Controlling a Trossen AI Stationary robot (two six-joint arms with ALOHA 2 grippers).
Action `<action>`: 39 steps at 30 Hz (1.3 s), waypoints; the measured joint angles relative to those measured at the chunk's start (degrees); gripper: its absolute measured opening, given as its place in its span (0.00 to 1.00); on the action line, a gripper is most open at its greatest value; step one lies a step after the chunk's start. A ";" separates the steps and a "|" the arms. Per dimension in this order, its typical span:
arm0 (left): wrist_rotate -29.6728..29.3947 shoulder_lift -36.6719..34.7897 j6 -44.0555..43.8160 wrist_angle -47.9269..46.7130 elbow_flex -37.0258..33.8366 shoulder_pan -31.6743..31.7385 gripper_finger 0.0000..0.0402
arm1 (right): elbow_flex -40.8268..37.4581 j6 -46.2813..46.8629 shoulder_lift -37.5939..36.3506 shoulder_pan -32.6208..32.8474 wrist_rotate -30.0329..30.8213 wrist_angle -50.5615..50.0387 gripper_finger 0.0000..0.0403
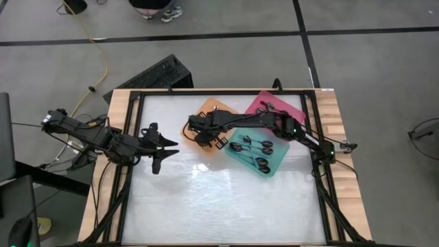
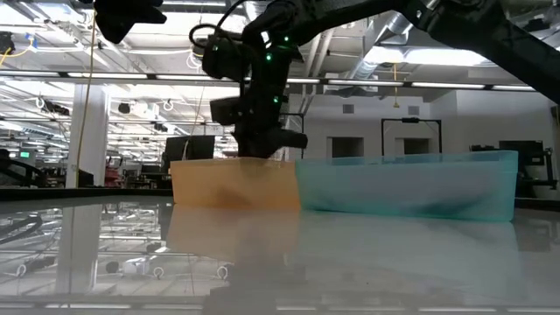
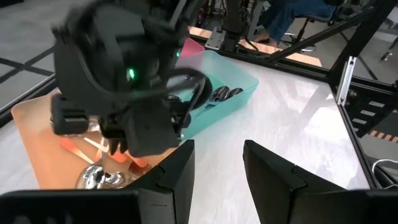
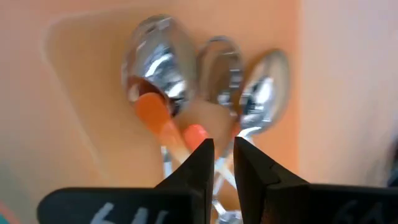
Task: Sort silverware by color (type)
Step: Return to Home Position
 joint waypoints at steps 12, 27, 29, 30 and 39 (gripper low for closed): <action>-7.08 0.00 -6.79 1.20 0.00 0.00 0.30 | 7.91 7.32 -5.55 0.16 -1.21 -6.47 0.17; -5.85 0.04 -5.94 4.37 0.00 -0.02 0.30 | 8.00 25.75 -23.09 0.43 -6.76 -12.98 0.17; -5.85 0.07 -5.70 3.01 0.00 -0.02 0.30 | 8.00 33.50 -24.73 0.79 -7.22 -15.06 0.17; -5.86 0.09 -6.59 2.84 0.00 -0.02 0.30 | 8.00 35.38 -25.56 0.88 -8.80 -16.20 0.17; 1.37 -4.09 13.21 25.53 0.02 0.44 0.30 | 7.89 35.39 -29.13 0.01 -39.29 -18.93 0.17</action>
